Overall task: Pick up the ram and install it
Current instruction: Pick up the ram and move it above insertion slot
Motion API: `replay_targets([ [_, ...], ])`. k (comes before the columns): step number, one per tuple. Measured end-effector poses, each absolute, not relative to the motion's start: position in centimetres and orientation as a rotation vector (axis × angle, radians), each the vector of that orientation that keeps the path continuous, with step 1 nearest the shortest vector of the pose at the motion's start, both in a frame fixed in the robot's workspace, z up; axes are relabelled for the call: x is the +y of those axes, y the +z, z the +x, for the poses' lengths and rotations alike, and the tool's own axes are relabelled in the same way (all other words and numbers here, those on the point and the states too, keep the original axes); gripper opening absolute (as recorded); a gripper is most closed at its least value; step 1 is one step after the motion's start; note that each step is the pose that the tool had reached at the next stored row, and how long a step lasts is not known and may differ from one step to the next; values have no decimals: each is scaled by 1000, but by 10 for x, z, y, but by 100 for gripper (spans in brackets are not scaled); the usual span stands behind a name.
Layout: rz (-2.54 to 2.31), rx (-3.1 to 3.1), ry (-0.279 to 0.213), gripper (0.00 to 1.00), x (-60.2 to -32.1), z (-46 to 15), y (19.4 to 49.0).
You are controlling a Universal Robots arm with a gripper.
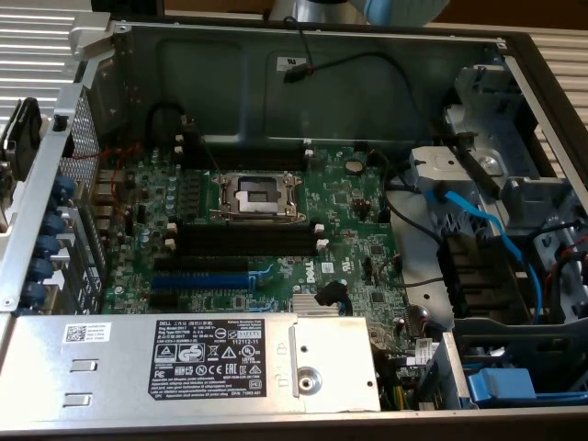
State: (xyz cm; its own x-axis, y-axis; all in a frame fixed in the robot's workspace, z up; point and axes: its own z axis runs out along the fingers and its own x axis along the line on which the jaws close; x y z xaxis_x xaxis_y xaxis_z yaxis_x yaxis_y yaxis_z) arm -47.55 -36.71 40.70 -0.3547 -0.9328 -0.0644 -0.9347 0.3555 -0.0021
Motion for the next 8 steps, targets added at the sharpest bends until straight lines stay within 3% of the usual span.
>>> replay_targets([
  [8, -1839, 2482, 58, 10, -367, -478, 407],
])
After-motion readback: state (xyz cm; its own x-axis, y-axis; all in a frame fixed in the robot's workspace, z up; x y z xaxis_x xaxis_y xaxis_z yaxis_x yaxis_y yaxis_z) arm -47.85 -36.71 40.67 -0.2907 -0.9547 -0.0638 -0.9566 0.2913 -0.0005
